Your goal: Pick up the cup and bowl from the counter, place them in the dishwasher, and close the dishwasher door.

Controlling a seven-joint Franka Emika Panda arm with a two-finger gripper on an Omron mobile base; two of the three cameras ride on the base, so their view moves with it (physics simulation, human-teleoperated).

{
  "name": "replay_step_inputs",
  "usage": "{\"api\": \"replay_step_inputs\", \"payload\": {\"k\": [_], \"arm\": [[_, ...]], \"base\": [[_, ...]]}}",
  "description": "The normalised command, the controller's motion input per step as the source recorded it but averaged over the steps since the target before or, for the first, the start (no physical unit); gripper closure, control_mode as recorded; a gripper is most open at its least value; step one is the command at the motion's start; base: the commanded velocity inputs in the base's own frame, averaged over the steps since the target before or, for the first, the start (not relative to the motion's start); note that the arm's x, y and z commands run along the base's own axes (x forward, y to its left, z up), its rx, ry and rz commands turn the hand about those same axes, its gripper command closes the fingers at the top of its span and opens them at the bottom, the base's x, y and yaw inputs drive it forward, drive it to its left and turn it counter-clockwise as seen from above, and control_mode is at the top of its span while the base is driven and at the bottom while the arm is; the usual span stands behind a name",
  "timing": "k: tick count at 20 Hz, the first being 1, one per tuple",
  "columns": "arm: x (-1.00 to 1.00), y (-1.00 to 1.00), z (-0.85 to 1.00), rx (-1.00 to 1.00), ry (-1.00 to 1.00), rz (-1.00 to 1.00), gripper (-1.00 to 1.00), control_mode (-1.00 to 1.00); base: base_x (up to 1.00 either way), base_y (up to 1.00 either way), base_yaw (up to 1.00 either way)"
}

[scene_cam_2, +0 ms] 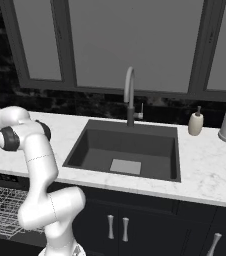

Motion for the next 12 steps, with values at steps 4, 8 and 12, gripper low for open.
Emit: {"api": "replay_step_inputs", "payload": {"k": [4,8,12], "arm": [[-0.58,-0.12,0.0,0.0,-0.01,0.0,1.0,-1.0],[-0.98,-0.19,0.0,0.0,-0.02,0.0,1.0,-1.0],[-1.0,-0.24,0.0,0.0,-0.06,0.0,1.0,-1.0]], "base": [[0.0,0.0,0.0],[0.0,0.0,0.0],[0.0,0.0,0.0]]}}
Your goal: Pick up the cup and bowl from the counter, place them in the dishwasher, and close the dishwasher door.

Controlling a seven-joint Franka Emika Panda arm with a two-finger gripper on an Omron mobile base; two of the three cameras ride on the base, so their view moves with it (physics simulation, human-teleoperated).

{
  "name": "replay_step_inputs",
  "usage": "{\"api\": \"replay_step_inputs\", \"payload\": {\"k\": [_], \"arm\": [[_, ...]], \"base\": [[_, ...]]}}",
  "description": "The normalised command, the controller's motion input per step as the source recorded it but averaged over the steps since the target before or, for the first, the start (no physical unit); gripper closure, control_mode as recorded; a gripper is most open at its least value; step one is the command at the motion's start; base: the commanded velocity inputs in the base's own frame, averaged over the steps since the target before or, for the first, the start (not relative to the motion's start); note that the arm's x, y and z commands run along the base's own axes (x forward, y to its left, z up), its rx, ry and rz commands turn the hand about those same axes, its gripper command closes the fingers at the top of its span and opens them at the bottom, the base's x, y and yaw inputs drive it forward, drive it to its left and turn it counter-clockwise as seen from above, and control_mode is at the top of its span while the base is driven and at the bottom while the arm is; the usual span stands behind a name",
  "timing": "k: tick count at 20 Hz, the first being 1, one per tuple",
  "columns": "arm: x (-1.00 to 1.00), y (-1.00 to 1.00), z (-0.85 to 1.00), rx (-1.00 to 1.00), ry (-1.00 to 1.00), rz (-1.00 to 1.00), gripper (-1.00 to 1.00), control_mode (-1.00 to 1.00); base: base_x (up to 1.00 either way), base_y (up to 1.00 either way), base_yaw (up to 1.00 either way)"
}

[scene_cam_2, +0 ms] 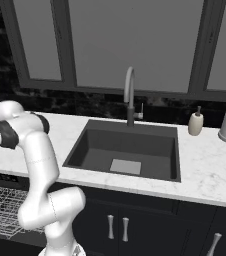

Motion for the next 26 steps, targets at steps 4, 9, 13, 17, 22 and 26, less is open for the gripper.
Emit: {"api": "replay_step_inputs", "payload": {"k": [4,9,13,17,22,26], "arm": [[-1.0,-0.24,-0.01,0.0,-0.09,0.0,1.0,-1.0],[-1.0,-0.24,-0.15,0.0,-0.13,0.0,1.0,-1.0],[-1.0,-0.16,-0.2,0.0,-0.14,0.0,1.0,-1.0],[-0.91,0.01,-0.06,0.0,-0.08,0.0,1.0,-1.0],[-0.37,0.37,-0.12,-0.06,-0.07,-0.02,1.0,-1.0],[0.02,0.39,-0.11,-0.12,-0.09,-0.13,1.0,-1.0]], "base": [[0.0,0.0,0.0],[0.0,0.0,0.0],[0.0,0.0,0.0],[0.0,0.0,0.0],[0.0,0.0,0.0],[0.0,0.0,0.0]]}}
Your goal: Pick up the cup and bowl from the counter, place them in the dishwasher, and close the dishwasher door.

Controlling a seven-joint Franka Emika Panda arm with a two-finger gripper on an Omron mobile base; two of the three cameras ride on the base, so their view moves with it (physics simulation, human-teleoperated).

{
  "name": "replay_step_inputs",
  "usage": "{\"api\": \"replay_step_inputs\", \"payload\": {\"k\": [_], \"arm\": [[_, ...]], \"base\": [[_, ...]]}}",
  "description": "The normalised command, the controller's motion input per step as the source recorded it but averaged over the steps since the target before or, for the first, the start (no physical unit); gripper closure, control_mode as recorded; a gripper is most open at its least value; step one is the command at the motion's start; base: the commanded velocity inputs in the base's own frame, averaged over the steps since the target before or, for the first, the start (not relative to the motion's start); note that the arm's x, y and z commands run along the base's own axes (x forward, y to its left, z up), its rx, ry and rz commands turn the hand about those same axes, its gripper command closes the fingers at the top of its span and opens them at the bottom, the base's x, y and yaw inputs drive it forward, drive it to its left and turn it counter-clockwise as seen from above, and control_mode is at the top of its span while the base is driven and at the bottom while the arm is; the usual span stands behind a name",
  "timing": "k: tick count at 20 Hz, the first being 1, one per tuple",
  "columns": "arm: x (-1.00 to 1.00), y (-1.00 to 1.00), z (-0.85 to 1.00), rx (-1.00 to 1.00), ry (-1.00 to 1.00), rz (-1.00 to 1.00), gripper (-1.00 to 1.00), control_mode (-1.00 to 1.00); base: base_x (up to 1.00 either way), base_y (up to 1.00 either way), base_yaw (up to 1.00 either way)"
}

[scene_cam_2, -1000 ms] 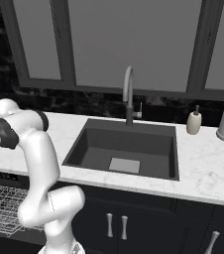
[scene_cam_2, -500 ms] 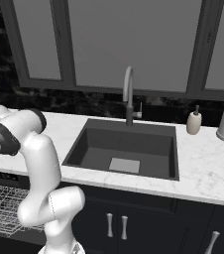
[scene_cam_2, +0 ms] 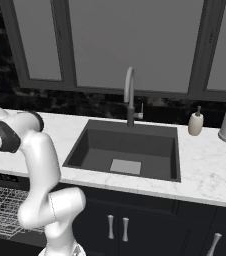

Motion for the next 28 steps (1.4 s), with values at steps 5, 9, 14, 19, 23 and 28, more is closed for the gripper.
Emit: {"api": "replay_step_inputs", "payload": {"k": [5,9,14,19,23,28], "arm": [[0.11,0.42,-0.07,-0.15,-0.02,-0.16,1.0,-1.0],[0.06,0.43,-0.08,-0.15,0.01,-0.14,1.0,-1.0],[0.06,0.03,-0.37,-0.03,0.0,-0.06,1.0,-1.0],[0.09,0.05,-0.53,-0.03,0.0,-0.04,1.0,-1.0],[0.23,0.27,-0.55,-0.06,0.02,-0.06,1.0,-1.0],[0.43,0.47,-0.47,-0.06,0.02,-0.06,1.0,-1.0]], "base": [[0.0,0.0,0.0],[0.0,0.0,0.0],[0.0,0.0,0.0],[0.0,0.0,0.0],[0.0,0.0,0.0],[0.0,0.0,0.0]]}}
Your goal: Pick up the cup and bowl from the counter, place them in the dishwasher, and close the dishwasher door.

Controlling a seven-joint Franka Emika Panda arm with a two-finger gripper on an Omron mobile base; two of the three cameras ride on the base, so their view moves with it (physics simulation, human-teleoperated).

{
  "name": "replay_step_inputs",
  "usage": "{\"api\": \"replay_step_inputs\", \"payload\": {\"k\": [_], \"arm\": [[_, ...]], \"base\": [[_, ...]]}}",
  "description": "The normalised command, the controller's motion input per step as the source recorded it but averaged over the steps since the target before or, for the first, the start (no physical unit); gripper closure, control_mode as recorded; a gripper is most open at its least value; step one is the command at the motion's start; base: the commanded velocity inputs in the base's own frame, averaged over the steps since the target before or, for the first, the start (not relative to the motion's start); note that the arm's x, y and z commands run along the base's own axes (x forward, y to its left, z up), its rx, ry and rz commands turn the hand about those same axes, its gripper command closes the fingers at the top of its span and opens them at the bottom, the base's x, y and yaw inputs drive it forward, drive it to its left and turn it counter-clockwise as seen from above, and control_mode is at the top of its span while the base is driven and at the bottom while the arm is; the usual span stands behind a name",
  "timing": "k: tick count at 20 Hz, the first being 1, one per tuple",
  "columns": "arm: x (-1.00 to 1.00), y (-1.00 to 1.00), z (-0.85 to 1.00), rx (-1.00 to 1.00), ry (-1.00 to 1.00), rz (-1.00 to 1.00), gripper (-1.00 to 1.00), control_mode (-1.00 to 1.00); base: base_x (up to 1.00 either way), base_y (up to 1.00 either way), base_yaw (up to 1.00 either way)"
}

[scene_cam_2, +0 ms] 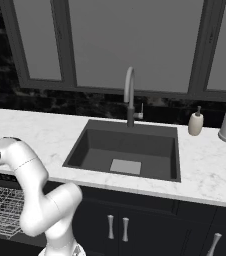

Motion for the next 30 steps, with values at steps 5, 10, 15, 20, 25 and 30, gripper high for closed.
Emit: {"api": "replay_step_inputs", "payload": {"k": [5,10,15,20,25,30], "arm": [[0.42,0.58,-0.52,-0.06,0.05,-0.06,1.0,-1.0],[0.28,0.4,-0.55,-0.04,0.03,-0.02,1.0,-1.0],[0.05,0.17,-0.48,-0.02,0.0,0.0,1.0,-1.0],[0.0,0.16,-0.39,0.0,0.0,0.0,1.0,-1.0],[0.0,0.21,-0.63,-0.01,0.0,0.0,1.0,-1.0],[0.0,0.16,-0.36,-0.01,0.0,0.0,1.0,-1.0]], "base": [[0.0,0.0,0.0],[0.0,0.0,0.0],[0.0,0.0,0.0],[0.0,0.0,0.0],[0.0,0.0,0.0],[0.0,0.0,0.0]]}}
